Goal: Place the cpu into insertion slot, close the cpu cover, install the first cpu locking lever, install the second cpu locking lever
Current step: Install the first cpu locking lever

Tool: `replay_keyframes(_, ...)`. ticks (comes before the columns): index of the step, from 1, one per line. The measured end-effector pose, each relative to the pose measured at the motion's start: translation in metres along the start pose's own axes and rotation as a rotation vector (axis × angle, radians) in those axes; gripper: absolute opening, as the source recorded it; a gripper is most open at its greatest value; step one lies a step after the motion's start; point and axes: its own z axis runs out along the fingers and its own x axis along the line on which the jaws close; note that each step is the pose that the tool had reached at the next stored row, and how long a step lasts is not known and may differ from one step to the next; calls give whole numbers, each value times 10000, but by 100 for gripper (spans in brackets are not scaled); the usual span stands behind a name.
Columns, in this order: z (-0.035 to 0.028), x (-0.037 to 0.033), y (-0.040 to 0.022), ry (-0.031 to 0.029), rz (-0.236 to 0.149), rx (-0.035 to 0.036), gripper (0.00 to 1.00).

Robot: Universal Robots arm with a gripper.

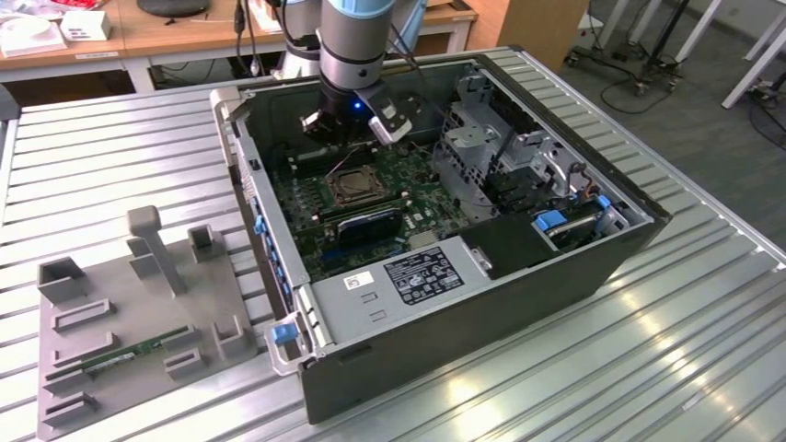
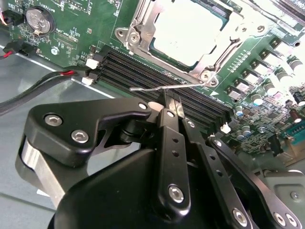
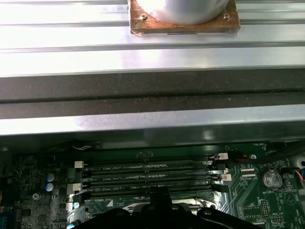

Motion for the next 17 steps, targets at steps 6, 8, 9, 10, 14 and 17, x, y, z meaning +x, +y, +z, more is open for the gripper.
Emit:
replay_keyframes(6, 10, -2, -2, 1, -1, 0, 11)
replay_keyframes(8, 13, -4, -4, 2, -1, 3, 11)
replay_keyframes(9, 14, -6, -4, 2, 0, 3, 11)
replay_keyframes(10, 16, -6, -4, 1, 0, 2, 11)
replay_keyframes(14, 24, -13, -6, 1, -1, 1, 11)
replay_keyframes(17, 26, -18, -6, 1, 0, 1, 11)
